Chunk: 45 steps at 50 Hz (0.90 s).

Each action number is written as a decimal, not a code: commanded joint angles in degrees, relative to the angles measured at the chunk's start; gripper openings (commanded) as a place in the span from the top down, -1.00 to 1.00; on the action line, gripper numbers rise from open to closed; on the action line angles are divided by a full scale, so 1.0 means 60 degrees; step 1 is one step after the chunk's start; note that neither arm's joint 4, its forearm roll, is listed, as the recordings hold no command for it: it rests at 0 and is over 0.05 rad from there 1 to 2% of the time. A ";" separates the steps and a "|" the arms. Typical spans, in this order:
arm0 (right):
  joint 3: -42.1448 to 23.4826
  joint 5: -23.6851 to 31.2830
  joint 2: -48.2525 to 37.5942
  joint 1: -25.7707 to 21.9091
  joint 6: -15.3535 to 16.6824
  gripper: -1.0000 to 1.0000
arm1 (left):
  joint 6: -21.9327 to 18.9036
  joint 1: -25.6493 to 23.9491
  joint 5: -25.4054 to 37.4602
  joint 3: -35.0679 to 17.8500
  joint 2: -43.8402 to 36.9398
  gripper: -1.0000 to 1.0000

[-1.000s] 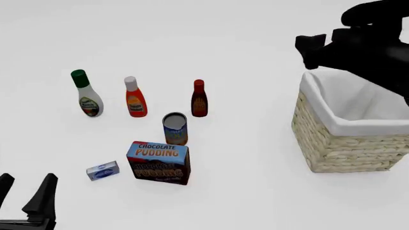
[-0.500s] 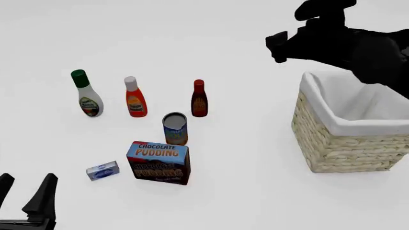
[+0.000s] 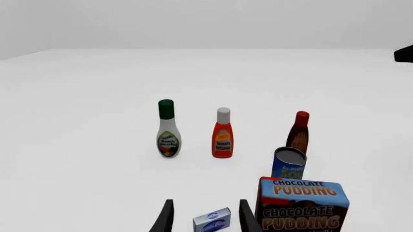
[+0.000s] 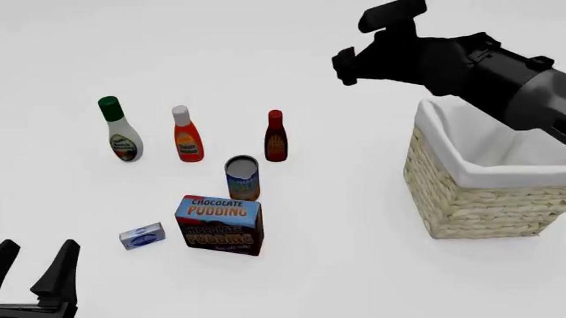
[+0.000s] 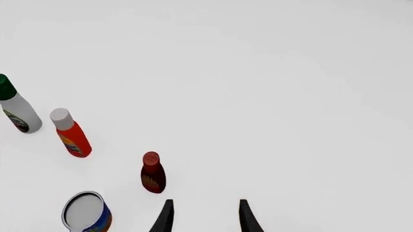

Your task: Pick the bbq sauce and place it in the basket.

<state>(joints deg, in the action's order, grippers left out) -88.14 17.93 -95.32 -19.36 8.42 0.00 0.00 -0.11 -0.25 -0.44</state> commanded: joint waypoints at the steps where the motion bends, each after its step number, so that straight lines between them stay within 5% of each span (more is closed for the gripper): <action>1: -0.0964 0.0134 -0.1107 -0.0209 -0.0054 -1.00 | -0.0002 -0.0001 0.0000 0.0000 0.0002 -1.00; 45: -0.3222 0.0734 -0.3992 -0.1090 -0.0004 -1.00 | 0.0000 -0.0001 0.0000 0.0000 -0.0001 -1.00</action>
<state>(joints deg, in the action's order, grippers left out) -104.34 21.28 -115.69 -24.87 8.56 0.00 -0.01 -0.11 -0.25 -0.44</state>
